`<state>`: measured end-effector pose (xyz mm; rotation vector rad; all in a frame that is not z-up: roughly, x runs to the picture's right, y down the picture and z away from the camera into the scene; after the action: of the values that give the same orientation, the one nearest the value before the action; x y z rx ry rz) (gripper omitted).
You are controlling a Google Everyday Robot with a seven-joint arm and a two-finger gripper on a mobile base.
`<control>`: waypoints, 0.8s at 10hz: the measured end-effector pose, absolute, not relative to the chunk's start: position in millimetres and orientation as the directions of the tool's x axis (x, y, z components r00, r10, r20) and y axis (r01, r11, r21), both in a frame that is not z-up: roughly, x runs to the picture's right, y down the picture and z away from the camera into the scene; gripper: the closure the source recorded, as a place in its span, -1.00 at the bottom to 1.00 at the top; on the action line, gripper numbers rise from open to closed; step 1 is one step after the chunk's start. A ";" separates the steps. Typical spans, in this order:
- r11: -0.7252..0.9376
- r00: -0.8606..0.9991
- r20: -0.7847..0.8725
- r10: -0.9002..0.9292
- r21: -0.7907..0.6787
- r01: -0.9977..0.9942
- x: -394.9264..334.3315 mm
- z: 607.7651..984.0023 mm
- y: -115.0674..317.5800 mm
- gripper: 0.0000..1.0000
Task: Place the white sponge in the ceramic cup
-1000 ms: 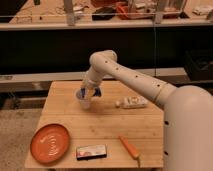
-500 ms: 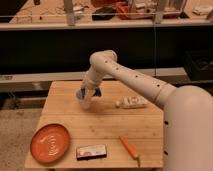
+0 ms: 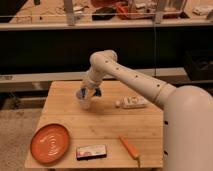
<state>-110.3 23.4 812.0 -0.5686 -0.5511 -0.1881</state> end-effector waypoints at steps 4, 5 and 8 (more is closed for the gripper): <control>0.828 0.837 0.547 -0.025 -0.458 0.324 -109.9 811.9 23.9 0.89; 0.827 0.835 0.549 -0.025 -0.458 0.325 -110.0 812.2 23.5 0.89; 0.826 0.833 0.553 -0.030 -0.456 0.332 -110.0 811.7 24.3 0.89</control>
<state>-110.0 24.3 811.7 -0.5722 -0.5590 -0.2031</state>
